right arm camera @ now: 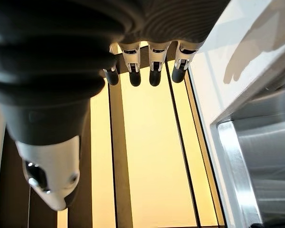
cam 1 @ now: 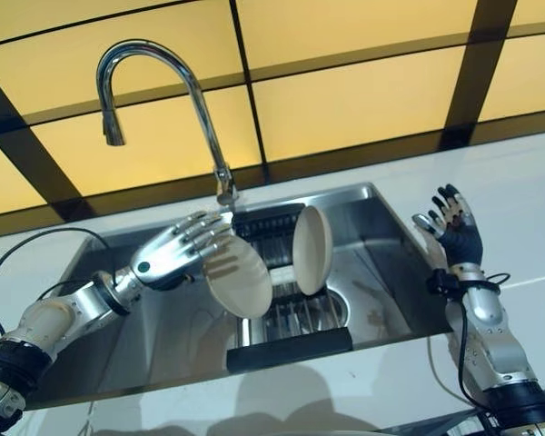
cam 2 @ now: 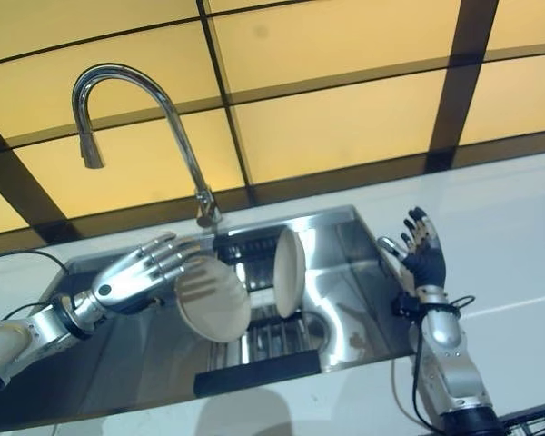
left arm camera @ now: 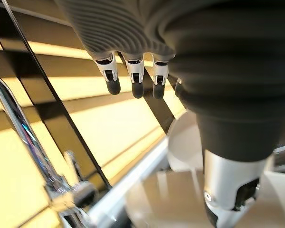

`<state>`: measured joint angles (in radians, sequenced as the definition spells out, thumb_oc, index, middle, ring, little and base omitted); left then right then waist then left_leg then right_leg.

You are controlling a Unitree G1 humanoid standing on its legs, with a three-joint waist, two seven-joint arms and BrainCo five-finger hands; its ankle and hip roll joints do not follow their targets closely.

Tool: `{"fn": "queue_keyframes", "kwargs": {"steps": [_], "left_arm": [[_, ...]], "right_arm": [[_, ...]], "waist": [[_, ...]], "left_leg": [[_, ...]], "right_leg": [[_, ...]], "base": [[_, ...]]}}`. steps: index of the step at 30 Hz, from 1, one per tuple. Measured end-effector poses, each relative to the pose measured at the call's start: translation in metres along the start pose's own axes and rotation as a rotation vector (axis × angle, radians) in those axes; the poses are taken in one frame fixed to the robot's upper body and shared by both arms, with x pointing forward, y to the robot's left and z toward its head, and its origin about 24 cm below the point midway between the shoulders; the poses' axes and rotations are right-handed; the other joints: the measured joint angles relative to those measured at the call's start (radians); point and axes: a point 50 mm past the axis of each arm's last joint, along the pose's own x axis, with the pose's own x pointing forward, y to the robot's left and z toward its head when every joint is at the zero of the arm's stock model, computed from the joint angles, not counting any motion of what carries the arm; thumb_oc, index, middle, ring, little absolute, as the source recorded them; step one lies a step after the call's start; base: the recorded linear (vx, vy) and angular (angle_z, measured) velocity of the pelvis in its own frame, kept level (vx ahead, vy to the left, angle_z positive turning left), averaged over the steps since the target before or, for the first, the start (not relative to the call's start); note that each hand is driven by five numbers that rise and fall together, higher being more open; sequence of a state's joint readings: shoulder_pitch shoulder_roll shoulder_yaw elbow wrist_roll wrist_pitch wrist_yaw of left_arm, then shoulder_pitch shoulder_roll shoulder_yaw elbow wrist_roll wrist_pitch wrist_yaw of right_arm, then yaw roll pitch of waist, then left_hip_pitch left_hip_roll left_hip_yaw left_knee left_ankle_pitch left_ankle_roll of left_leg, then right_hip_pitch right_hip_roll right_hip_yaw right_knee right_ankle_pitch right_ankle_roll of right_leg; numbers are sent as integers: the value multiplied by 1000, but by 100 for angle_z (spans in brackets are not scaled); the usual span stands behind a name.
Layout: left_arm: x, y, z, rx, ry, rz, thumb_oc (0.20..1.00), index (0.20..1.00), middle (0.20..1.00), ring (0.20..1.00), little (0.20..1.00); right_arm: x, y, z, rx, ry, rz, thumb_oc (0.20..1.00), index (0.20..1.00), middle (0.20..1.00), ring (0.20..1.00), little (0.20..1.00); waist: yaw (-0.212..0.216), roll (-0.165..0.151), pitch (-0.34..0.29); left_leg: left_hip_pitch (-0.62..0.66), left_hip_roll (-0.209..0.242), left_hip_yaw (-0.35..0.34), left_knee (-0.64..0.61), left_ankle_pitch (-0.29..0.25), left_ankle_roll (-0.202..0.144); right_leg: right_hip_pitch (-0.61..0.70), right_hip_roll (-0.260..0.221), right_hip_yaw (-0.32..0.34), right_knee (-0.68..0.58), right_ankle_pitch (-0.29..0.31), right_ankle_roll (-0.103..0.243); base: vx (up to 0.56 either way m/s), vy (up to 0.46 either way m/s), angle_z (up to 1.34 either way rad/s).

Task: Pick up plates and place into dishwasher.

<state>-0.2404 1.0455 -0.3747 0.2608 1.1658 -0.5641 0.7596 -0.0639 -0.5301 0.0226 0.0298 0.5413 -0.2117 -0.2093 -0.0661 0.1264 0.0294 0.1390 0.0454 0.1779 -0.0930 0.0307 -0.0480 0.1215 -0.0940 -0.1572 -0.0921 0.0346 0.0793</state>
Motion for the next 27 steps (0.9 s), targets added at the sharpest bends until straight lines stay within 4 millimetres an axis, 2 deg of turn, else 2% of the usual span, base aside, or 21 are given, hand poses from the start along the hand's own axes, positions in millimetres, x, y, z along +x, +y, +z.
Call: {"fn": "queue_keyframes", "kwargs": {"steps": [8, 16, 27], "left_arm": [[-10, -3, -9, 18, 13, -81, 1000, 1000, 1000, 1000, 1000], [-12, -16, 7, -53, -68, -211, 1000, 1000, 1000, 1000, 1000], [-12, -18, 13, -77, -99, -234, 1000, 1000, 1000, 1000, 1000]], "right_arm": [[-3, -4, -6, -7, 25, -25, 1000, 1000, 1000, 1000, 1000], [-3, -4, -6, -7, 25, -31, 1000, 1000, 1000, 1000, 1000], [0, -3, -3, -2, 13, -29, 1000, 1000, 1000, 1000, 1000]], "waist": [[-3, -7, 4], [-4, -8, 4], [-7, -3, 12]], "left_leg": [[-1, 0, 12, 0, 0, 1], [-1, 0, 15, 0, 0, 1], [-2, 0, 31, -1, 0, 1]], "right_leg": [[-8, 0, 11, -1, 5, 1], [-10, 1, 16, -1, 6, 1], [-21, -1, 35, -2, 11, 2]], "base": [[9, -2, -4], [40, -9, -1], [34, -12, -4]]}}
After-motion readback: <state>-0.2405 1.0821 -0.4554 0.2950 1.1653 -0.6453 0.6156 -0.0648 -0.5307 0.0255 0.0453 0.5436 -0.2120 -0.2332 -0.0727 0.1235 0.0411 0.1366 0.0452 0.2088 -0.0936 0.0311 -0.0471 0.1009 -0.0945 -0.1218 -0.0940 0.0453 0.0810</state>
